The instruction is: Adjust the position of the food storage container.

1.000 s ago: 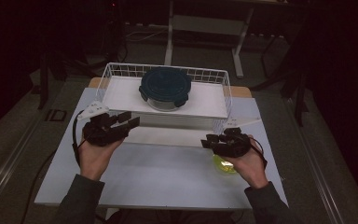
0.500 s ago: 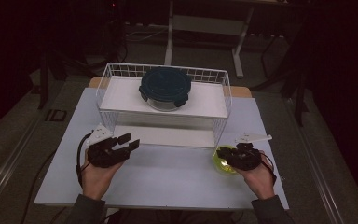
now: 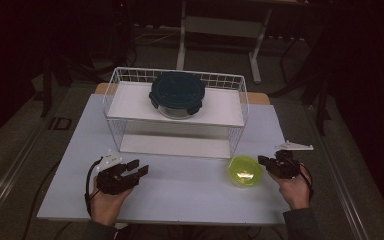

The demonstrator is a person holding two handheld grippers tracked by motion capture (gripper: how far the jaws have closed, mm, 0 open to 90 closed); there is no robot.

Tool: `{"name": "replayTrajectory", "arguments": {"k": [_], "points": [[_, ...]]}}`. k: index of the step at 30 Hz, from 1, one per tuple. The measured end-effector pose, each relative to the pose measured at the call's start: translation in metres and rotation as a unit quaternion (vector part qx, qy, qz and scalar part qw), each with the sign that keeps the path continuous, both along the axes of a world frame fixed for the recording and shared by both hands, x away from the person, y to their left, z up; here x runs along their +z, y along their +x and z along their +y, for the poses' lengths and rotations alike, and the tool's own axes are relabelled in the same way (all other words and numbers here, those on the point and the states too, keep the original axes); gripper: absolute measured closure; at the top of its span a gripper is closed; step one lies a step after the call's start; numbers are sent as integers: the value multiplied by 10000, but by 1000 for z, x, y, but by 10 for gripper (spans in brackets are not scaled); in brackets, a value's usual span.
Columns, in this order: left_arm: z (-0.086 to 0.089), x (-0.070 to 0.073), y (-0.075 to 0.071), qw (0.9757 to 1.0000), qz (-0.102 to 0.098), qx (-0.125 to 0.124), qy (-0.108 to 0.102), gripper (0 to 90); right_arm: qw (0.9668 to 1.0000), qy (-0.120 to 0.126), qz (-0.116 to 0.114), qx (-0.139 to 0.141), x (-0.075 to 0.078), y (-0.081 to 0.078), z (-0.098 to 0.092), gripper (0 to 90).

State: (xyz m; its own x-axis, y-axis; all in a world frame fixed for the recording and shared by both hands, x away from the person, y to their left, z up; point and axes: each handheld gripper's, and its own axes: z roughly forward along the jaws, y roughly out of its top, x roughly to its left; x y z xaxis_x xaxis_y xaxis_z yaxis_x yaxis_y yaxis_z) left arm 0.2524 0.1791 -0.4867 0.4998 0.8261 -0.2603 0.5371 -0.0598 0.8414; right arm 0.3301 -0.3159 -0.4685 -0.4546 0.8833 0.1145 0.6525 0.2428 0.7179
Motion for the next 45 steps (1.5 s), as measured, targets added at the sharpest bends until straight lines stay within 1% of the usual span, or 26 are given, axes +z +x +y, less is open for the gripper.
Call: {"name": "replayTrajectory", "arguments": {"k": [2,4,6,10,12,14,16,20,21,23,26,30,34,38,45], "points": [[1,-5,-1,10000,37,24,-27,549,9998,80,115,-128,-8,4,-8,899],[2,-10,-2,10000,78,33,-29,549,9992,211,245,-235,-15,6,-16,899],[3,-13,-1,9999,126,57,-42,549,9985,322,378,-239,-22,9,-21,899],[4,-14,-1,9999,119,67,-76,549,9970,545,544,-97,-32,12,-24,899],[3,-13,-1,9999,98,64,-83,548,9964,592,610,-45,-34,13,-23,899],[2,-14,-1,9999,98,54,-77,548,9957,660,654,67,-36,13,-21,900],[1,-14,-1,9999,104,34,-58,548,9955,638,681,130,-36,13,-19,900],[0,-14,-1,9999,103,30,-69,547,9938,774,748,267,-38,13,-14,900],[0,-14,-1,9999,105,27,-65,548,9934,776,780,309,-39,13,-13,900],[-1,-14,0,9999,113,23,-57,547,9935,695,820,368,-41,11,-9,900],[-1,-14,0,9999,116,21,-50,547,9925,704,867,491,-43,9,-4,900],[-3,-15,0,9999,133,-12,-27,547,9926,557,916,575,-46,6,6,900],[-5,-15,1,9999,141,-37,-19,547,9910,698,969,611,-48,6,11,900],[-6,-16,1,9999,155,-51,1,547,9907,656,954,718,-49,7,23,900],[-7,-16,1,9998,170,-88,24,547,9890,571,998,925,-51,10,45,900]]}}
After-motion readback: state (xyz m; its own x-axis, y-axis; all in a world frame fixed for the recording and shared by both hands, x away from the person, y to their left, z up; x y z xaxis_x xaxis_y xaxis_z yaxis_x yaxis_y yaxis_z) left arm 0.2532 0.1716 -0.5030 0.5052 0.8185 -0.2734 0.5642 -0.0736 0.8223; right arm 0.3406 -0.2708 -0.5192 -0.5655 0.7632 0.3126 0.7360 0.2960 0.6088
